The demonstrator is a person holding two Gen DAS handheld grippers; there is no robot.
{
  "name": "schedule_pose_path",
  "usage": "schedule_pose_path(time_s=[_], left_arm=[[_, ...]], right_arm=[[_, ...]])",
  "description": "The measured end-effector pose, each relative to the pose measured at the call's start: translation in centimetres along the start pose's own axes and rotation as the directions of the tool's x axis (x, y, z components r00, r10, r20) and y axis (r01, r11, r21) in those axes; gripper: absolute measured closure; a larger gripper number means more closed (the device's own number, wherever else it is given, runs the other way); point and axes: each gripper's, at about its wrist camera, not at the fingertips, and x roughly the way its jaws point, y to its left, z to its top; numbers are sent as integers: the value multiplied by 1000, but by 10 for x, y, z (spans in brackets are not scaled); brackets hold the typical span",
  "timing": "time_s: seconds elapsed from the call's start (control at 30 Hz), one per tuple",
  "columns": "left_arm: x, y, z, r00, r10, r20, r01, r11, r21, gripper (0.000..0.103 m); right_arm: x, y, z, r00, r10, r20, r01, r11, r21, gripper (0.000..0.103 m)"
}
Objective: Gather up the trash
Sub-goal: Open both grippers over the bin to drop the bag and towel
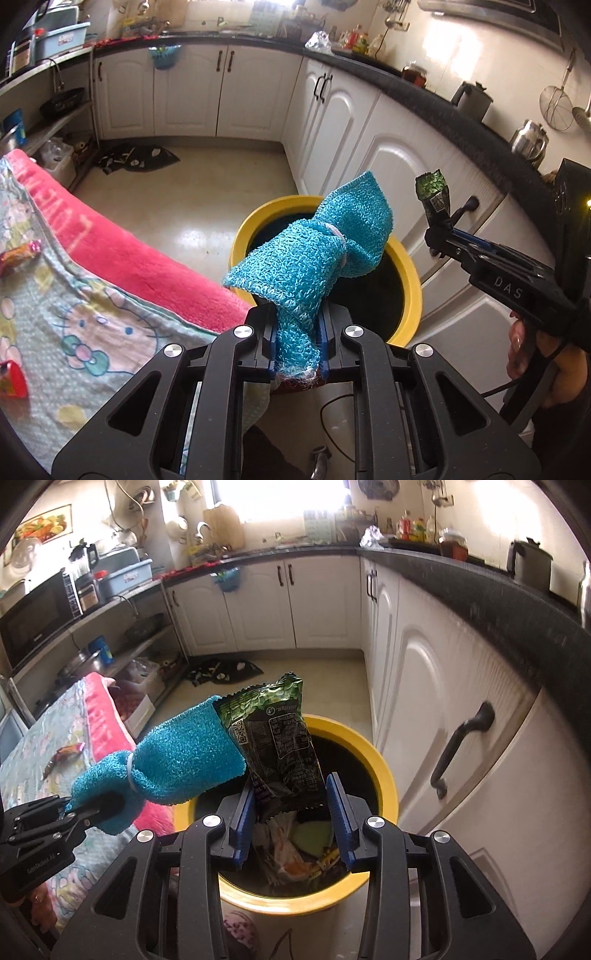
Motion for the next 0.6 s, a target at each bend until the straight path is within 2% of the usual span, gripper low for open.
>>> schedule_pose_path(time_s=[0.13,0.2,0.4,0.6], left_arm=[[11,3,-2,1000,1,-21,-2,1000,-12,87],[14,5,-3,1000,6,-26,-6,1000,-19,75],[10,13,0,1000,24,-8,-24,999,-28,59],[-10,19,9,998,43,43,-41,999,-31,36]], right_arm=[[12,-4,-4,1000,3,-30,-2,1000,16,60],[15,-6,-6,999,-3,-37,4,1000,23,57],[19,-10,-9,999,2,-47,0,999,40,50],[13,-3,-6,1000,7,-27,-6,999,33,41]])
